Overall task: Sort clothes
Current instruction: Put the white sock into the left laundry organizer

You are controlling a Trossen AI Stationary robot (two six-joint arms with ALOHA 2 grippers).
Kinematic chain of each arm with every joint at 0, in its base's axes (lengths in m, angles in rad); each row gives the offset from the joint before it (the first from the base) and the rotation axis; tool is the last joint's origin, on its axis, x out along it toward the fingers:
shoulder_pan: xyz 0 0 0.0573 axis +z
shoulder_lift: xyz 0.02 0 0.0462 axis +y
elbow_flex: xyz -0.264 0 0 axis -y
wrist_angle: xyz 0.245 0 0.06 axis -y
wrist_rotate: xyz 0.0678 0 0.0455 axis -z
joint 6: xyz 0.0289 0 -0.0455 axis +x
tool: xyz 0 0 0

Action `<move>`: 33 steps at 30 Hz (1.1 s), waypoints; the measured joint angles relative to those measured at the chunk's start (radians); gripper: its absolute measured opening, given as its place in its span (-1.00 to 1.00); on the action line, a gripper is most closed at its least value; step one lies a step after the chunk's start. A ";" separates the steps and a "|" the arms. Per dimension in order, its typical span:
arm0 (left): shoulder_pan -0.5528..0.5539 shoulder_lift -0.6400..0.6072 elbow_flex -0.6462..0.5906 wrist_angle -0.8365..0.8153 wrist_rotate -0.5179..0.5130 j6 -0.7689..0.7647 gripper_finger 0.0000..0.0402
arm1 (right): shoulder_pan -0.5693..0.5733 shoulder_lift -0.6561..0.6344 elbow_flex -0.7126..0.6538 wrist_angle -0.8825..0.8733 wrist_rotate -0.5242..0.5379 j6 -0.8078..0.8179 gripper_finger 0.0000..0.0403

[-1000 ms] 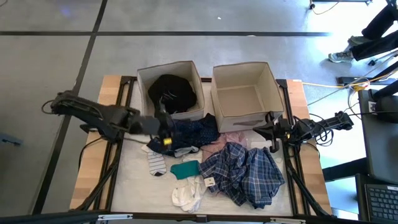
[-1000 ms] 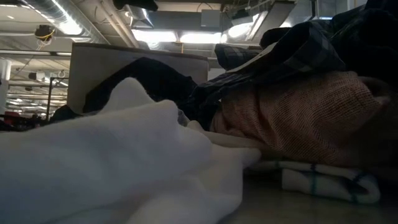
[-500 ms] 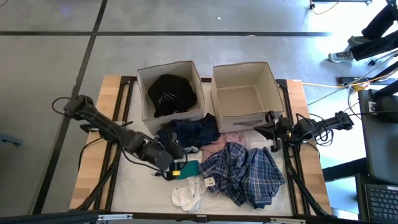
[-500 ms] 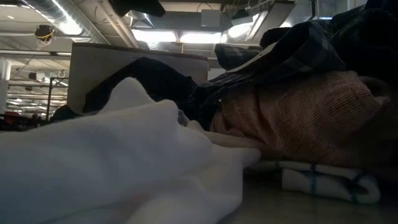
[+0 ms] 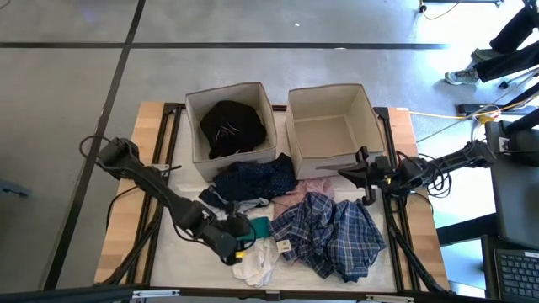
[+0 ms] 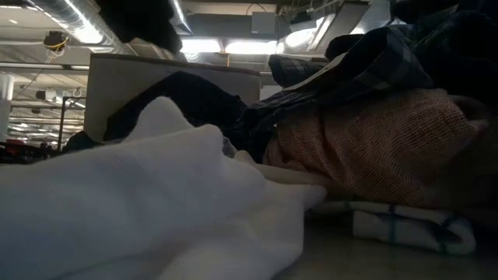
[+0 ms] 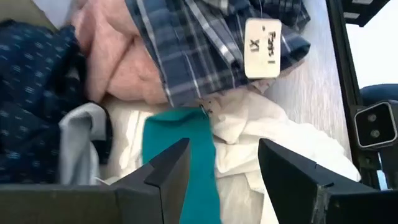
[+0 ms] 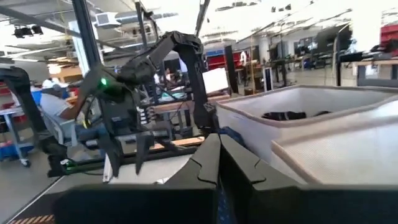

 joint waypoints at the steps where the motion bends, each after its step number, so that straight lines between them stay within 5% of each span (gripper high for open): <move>1: -0.004 0.013 0.000 0.010 0.000 -0.008 -0.10 | 0.014 0.038 0.025 0.006 0.000 -0.001 -0.94; 12: -0.022 0.121 0.000 0.053 0.095 -0.108 -0.10 | 0.236 0.473 0.261 0.003 0.178 -0.078 -0.94; 19: -0.033 0.156 0.000 0.167 0.138 -0.037 -0.10 | 0.339 0.677 0.394 0.002 0.217 -0.135 -0.94; 33: -0.031 0.271 0.000 0.286 0.131 0.381 -0.10 | 0.363 0.743 0.443 -0.069 0.184 -0.110 -0.94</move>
